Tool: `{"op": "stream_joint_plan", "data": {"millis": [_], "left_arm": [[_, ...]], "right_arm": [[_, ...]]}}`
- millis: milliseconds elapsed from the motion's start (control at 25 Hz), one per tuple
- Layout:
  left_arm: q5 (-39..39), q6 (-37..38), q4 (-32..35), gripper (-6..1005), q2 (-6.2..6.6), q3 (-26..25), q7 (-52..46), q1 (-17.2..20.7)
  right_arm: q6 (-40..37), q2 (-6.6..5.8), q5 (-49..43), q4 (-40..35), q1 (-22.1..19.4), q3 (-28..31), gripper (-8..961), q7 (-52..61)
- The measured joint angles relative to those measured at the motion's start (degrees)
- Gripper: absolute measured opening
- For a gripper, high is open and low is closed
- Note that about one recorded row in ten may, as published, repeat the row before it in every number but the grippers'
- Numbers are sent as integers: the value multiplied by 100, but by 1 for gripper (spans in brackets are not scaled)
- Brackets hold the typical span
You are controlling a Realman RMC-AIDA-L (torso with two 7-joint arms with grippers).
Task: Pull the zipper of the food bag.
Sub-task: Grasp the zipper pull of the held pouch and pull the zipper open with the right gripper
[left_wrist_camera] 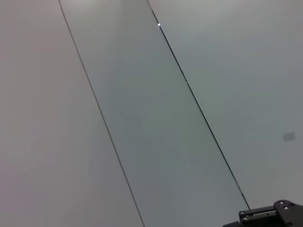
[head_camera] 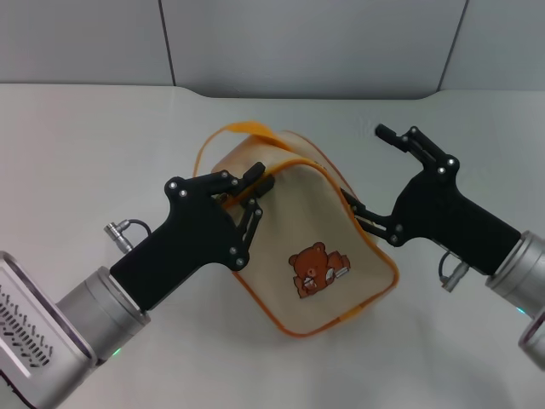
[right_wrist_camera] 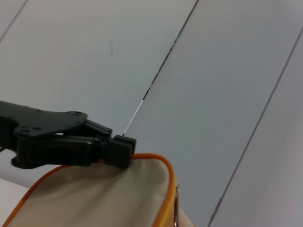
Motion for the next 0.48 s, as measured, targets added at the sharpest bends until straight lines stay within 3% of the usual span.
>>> {"op": "stream_joint_plan", "data": {"millis": [480], "left_arm": [[0, -1, -11, 77, -2, 4, 5, -16]], "right_arm": [[-235, 17, 4, 203, 62, -16, 832, -182]]}}
